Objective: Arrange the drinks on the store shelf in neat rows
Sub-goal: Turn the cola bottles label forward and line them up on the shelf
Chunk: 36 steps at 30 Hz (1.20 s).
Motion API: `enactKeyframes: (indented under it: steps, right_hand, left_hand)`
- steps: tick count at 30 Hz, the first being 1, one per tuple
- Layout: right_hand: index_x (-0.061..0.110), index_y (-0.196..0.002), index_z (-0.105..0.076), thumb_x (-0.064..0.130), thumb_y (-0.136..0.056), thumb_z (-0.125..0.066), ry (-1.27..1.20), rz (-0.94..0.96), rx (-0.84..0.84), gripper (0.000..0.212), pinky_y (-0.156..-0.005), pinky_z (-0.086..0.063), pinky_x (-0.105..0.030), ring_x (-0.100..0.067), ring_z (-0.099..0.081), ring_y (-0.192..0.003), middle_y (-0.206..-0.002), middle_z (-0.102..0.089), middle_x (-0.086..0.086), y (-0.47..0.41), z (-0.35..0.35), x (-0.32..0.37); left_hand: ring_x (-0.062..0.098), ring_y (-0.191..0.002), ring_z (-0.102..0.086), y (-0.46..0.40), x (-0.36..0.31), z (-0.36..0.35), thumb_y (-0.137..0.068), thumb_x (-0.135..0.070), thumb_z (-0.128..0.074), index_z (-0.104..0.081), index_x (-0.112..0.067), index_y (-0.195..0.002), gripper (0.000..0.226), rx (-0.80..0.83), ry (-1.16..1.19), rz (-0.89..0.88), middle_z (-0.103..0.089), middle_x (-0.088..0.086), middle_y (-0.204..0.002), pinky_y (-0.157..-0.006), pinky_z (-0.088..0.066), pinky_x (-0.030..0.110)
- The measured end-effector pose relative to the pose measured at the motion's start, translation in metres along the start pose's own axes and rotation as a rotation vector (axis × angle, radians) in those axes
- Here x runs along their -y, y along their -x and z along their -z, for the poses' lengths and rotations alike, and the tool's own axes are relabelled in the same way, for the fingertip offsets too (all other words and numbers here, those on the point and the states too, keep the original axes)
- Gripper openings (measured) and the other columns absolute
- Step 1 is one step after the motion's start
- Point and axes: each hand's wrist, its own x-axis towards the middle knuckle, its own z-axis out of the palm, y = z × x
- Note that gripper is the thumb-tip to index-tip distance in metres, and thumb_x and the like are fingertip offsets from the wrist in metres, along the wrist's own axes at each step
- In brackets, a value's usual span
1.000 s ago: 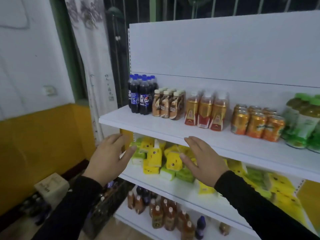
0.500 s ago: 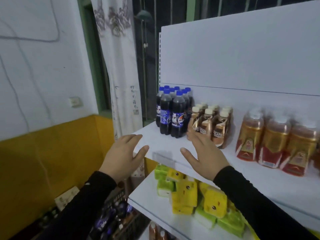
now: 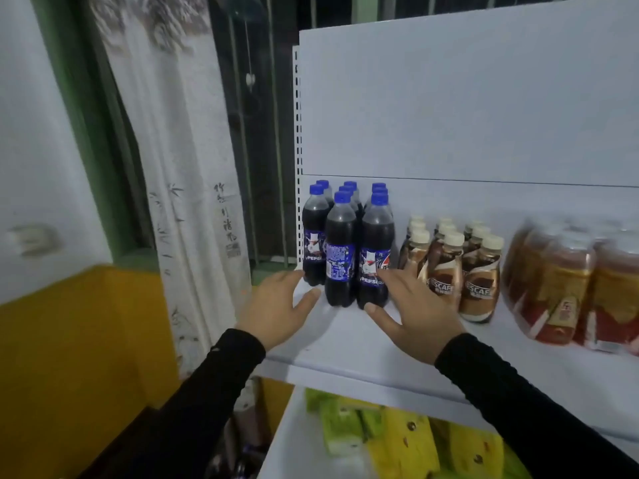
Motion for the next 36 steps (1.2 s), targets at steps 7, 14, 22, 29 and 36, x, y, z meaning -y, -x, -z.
enactKeyframes:
  steps: [7, 14, 22, 29, 36]
  right_hand:
    - [0.013, -0.146, -0.039, 0.052, -0.097, -0.048, 0.075, -0.139, -0.044, 0.064, -0.106, -0.037, -0.029, -0.020, -0.045, -0.129, -0.143, -0.047, -0.004, -0.027, -0.011, 0.026]
    - [0.019, -0.151, -0.032, 0.058, -0.096, -0.045, 0.099, -0.228, -0.024, 0.068, -0.102, -0.036, -0.021, -0.009, -0.042, -0.129, -0.146, -0.041, 0.004, -0.028, -0.019, 0.021]
    - [0.022, -0.153, -0.026, 0.060, -0.096, -0.043, 0.019, -0.281, 0.000, 0.070, -0.104, -0.038, -0.024, -0.011, -0.041, -0.133, -0.150, -0.037, 0.004, -0.021, -0.025, 0.007]
    - [0.023, -0.155, -0.022, 0.061, -0.094, -0.046, -0.108, -0.303, 0.054, 0.075, -0.110, -0.028, -0.024, -0.013, -0.033, -0.140, -0.156, -0.033, 0.001, -0.026, -0.040, 0.027]
    - [0.030, -0.150, -0.026, 0.066, -0.076, -0.068, -0.309, -0.270, -0.029, 0.092, -0.106, -0.041, -0.029, -0.011, -0.045, -0.125, -0.143, -0.042, 0.006, -0.040, -0.057, 0.055]
  left_hand:
    - [0.014, -0.102, -0.059, -0.078, 0.008, -0.003, -0.093, -0.045, -0.065, -0.059, -0.018, -0.124, 0.041, 0.018, 0.289, -0.096, -0.064, -0.002, -0.113, -0.075, -0.038, 0.021]
    - [0.007, -0.101, -0.056, -0.113, -0.014, -0.027, -0.086, -0.031, -0.077, -0.048, -0.024, -0.123, 0.048, 0.046, 0.762, 0.020, -0.057, -0.015, -0.105, -0.087, -0.043, 0.025]
    - [0.014, -0.105, -0.060, -0.119, -0.017, -0.042, -0.090, -0.030, -0.073, -0.046, -0.019, -0.125, 0.046, 0.051, 0.788, 0.074, -0.062, -0.005, -0.114, -0.085, -0.050, 0.025]
    - [0.012, -0.100, -0.067, -0.091, 0.007, -0.022, -0.086, -0.027, -0.077, -0.055, -0.025, -0.116, 0.038, 0.073, 1.027, 0.118, -0.068, -0.004, -0.110, -0.087, -0.057, 0.036]
    - [0.010, -0.082, -0.074, -0.075, 0.012, -0.001, -0.087, -0.031, -0.075, -0.057, -0.015, -0.123, 0.043, 0.050, 1.309, 0.248, -0.075, 0.000, -0.101, -0.060, -0.058, 0.024]
